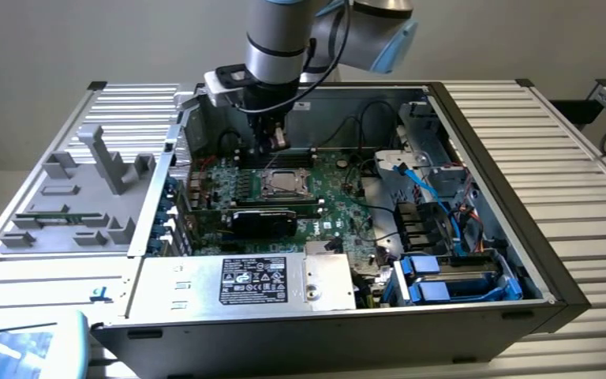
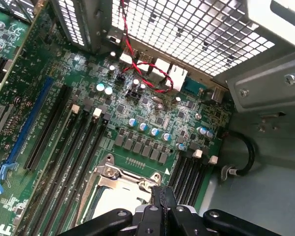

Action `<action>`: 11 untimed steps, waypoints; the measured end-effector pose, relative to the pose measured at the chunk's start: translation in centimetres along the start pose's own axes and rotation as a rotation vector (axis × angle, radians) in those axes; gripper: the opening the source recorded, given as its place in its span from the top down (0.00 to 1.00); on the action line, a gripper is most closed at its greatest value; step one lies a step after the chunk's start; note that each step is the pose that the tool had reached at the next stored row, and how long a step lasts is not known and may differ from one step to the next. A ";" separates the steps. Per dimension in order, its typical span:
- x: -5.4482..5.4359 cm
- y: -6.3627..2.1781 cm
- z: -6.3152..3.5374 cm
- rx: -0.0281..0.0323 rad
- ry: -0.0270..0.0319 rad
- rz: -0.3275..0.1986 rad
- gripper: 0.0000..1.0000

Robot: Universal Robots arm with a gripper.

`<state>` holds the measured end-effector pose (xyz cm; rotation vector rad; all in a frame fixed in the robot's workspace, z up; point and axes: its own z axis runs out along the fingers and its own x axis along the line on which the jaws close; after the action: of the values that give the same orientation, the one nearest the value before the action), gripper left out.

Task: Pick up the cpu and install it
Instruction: 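Install the first cpu locking lever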

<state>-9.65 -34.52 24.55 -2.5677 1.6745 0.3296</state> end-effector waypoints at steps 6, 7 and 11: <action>0.0 0.00 -0.02 -0.0224 0.0078 -0.107 0.88; 0.0 0.00 -0.04 -0.0253 0.0089 -0.125 0.88; 0.0 0.04 -0.18 -0.0228 0.0111 -0.188 0.88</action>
<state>-9.64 -34.59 24.73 -2.7206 1.4249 0.3250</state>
